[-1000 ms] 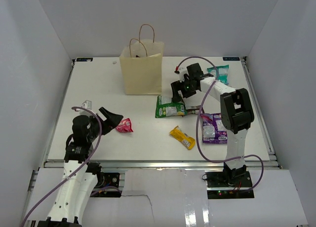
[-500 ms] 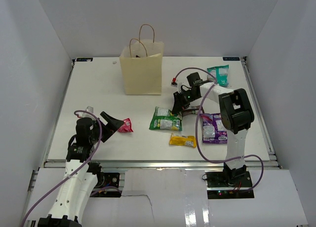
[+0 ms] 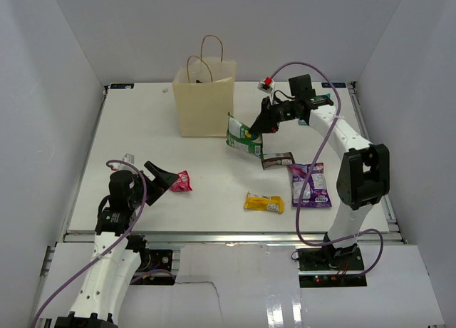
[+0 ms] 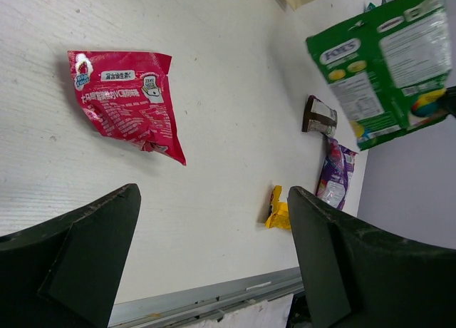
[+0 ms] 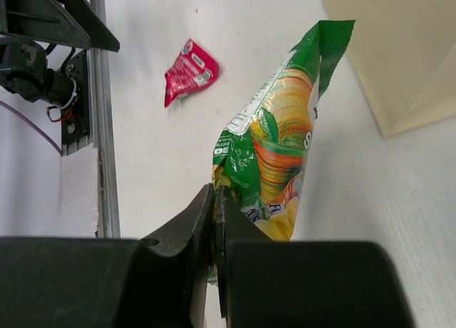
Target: Place the snacks into the paper bag
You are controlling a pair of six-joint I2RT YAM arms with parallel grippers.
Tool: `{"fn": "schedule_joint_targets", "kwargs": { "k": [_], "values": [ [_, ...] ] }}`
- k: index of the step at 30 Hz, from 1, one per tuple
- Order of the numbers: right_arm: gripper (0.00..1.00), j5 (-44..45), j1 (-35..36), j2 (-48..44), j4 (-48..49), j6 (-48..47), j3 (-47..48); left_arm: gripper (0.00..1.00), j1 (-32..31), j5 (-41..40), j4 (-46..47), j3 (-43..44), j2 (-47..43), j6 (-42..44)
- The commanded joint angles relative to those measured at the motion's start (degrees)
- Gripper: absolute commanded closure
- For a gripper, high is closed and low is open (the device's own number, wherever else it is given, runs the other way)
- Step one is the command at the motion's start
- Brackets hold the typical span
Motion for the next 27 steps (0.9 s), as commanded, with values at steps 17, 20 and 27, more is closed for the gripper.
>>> {"fn": "schedule_joint_targets", "kwargs": {
  "k": [17, 20, 27],
  "values": [
    [0.92, -0.74, -2.07, -6.07, 17.49, 14.93, 23.93, 0.06, -0.08, 0.41, -0.24, 0.09, -1.35, 0.11],
    [0.92, -0.13, -2.16, -5.37, 23.73, 21.08, 27.36, 0.06, -0.16, 0.49, -0.33, 0.18, -1.35, 0.28],
    [0.92, 8.03, -1.72, 0.78, 36.22, 33.13, 38.95, 0.06, -0.16, 0.76, -0.07, 0.09, -1.0, 0.28]
  ]
}}
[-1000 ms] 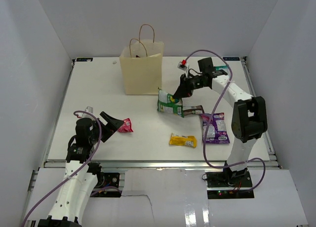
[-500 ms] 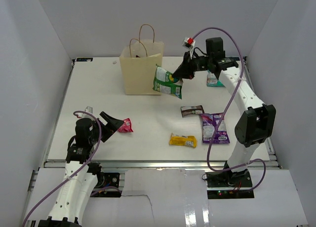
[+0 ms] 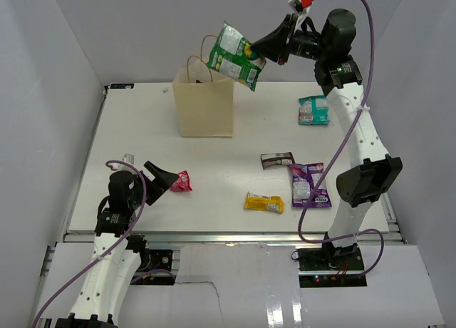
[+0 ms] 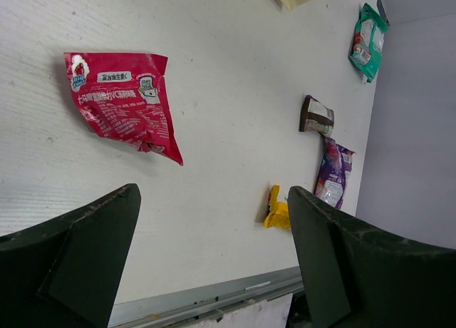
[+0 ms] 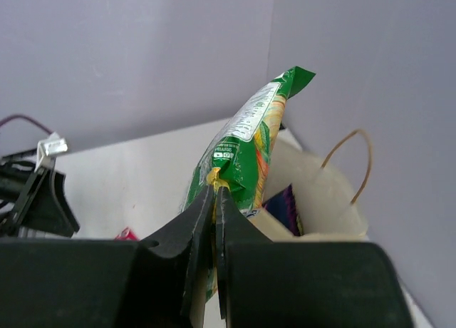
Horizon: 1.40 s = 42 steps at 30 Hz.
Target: Place the snacks into the paper bag
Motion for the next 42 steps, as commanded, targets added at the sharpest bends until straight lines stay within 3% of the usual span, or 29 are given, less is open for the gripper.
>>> {"fn": "schedule_joint_targets", "kwargs": {
  "k": [1, 11, 21, 36, 42],
  "values": [
    [0.92, 5.94, 0.75, 3.45, 12.0, 7.89, 7.42, 0.06, -0.16, 0.71, 0.02, 0.09, -0.1, 0.17],
    [0.92, 16.59, 4.43, 16.01, 16.22, 0.97, 18.94, 0.06, -0.16, 2.03, 0.02, -0.08, -0.72, 0.26],
    [0.92, 18.44, 8.4, 22.53, 14.47, -11.79, 18.51, 0.06, -0.16, 3.96, 0.2, -0.35, -0.63, 0.17],
    [0.92, 6.49, 8.22, 14.98, 7.7, -22.07, 5.34, 0.05, -0.16, 5.55, 2.66, -1.4, 0.07, 0.87],
    [0.92, 4.73, 8.66, 13.57, 5.59, -24.53, 4.45, 0.05, -0.16, 6.07, 3.8, -1.93, 0.69, 1.14]
  ]
}}
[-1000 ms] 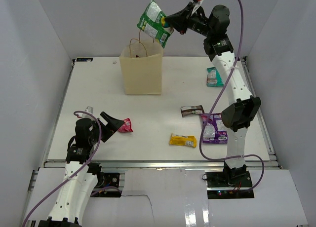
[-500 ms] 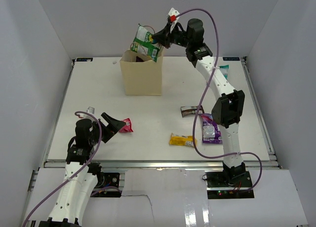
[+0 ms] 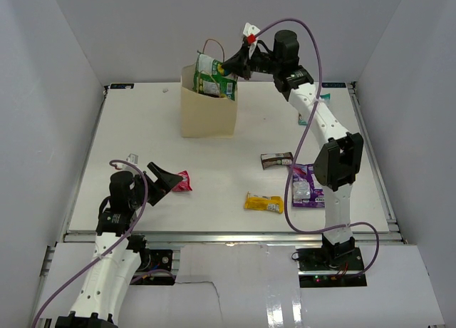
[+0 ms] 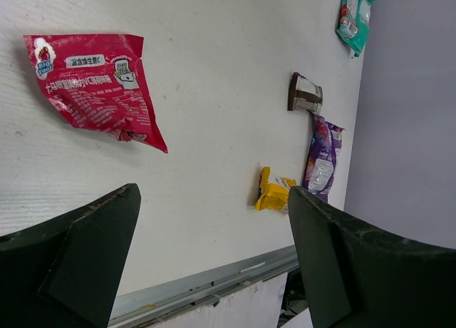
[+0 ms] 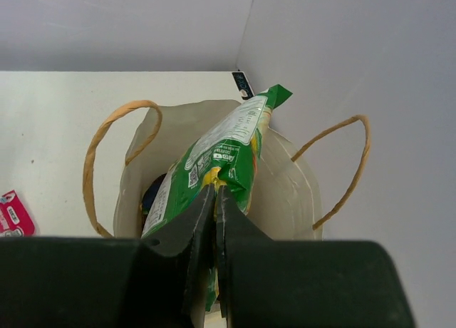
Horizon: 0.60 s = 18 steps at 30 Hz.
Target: Place the snacks into the paper bag
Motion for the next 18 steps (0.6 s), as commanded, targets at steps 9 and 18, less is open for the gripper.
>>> {"fn": "schedule_joint_targets", "kwargs": {
  "k": [9, 18],
  "values": [
    [0.83, -3.13, 4.28, -3.74, -11.22, -12.68, -0.58, 0.05, -0.16, -0.58, 0.59, -0.46, 1.7, -0.02],
    [0.26, 0.22, 4.99, -3.74, -7.97, -6.44, 0.82, 0.05, -0.16, -1.54, -0.47, -0.02, 1.44, -0.38]
  ]
}}
